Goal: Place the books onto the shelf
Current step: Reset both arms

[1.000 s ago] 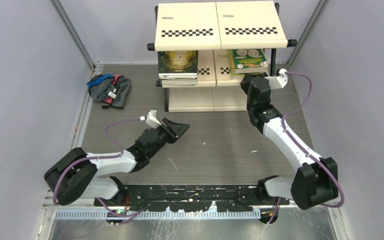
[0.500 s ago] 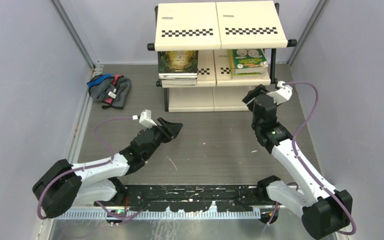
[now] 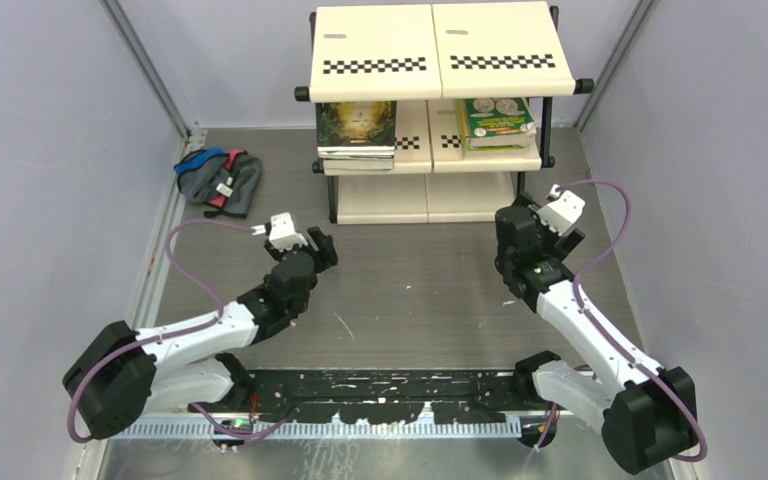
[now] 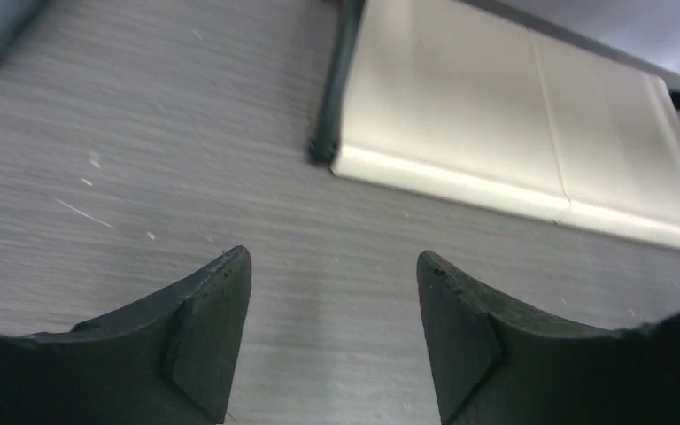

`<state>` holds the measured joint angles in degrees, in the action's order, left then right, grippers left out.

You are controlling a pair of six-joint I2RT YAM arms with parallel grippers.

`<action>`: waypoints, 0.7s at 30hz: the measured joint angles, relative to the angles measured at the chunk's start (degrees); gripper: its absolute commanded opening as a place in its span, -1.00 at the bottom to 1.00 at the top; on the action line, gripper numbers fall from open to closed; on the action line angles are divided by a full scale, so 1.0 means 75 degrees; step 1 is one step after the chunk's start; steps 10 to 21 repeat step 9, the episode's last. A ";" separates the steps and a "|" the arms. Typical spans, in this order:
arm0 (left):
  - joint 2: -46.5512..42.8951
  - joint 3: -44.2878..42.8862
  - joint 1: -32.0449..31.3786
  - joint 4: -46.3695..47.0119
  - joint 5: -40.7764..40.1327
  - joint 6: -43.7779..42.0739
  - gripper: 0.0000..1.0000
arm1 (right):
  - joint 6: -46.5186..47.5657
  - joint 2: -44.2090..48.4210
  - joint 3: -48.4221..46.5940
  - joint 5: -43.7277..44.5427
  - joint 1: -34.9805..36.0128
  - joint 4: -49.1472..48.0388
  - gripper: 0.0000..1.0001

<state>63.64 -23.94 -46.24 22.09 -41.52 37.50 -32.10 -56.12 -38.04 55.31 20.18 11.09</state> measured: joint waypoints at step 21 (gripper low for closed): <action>0.0600 0.0189 0.0702 0.1221 -0.1271 -0.1958 0.96 | -0.0545 0.0175 0.0003 0.0766 0.0000 0.0449 0.99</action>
